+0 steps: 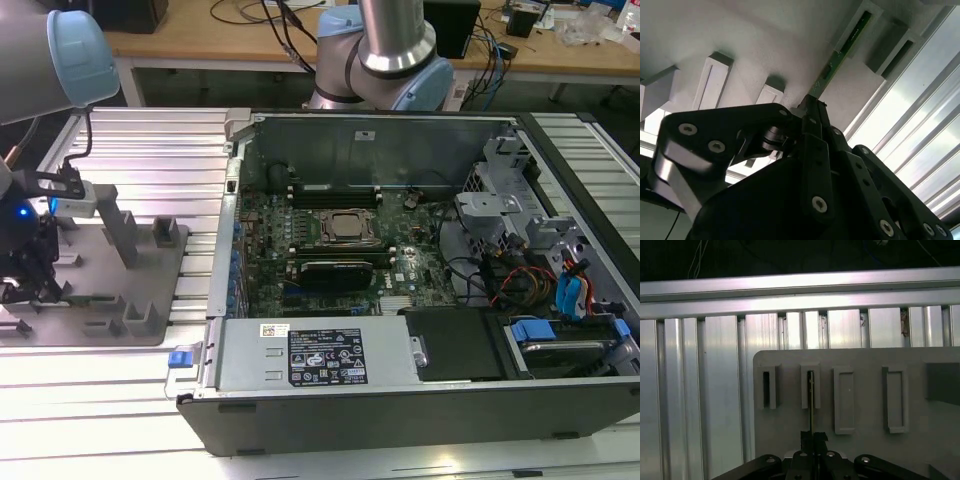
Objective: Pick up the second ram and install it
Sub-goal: 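Pick up the second ram and move it above second insertion slot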
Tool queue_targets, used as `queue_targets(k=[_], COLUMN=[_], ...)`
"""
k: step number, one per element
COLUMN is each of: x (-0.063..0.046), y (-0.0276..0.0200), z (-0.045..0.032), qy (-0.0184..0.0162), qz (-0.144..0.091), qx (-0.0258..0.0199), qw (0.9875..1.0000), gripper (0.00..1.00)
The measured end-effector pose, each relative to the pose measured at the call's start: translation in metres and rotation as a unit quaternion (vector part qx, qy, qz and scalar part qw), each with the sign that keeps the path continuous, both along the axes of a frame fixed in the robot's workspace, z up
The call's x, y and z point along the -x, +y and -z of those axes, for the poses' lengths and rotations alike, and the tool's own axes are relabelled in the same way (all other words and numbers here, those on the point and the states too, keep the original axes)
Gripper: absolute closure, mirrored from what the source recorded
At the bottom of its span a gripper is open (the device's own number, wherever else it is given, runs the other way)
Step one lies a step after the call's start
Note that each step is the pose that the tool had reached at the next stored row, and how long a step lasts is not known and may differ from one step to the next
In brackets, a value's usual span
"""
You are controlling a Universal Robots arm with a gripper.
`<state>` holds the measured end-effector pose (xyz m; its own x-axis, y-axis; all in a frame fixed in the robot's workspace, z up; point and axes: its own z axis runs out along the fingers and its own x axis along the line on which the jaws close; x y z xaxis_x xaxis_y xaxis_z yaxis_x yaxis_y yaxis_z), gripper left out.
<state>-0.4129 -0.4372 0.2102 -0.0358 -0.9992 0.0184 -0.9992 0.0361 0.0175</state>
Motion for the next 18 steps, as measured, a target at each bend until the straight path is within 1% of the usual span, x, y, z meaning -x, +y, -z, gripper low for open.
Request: queue_targets(k=[2, 13, 16, 17, 18], x=[0.000, 0.000, 0.000, 0.000, 0.000], y=[0.0000, 0.0000, 0.0000, 0.0000, 0.0000], z=[0.0000, -0.0013, -0.0072, -0.0130, -0.0207], qy=[0.0000, -0.0001, 0.0000, -0.0001, 0.0000], qz=[-0.008, -0.009, -0.009, -0.009, -0.009], qx=[0.0000, 0.0000, 0.0000, 0.0000, 0.0000], qw=[1.0000, 1.0000, 1.0000, 1.0000, 1.0000], gripper=[0.90, 0.91, 0.91, 0.91, 0.91])
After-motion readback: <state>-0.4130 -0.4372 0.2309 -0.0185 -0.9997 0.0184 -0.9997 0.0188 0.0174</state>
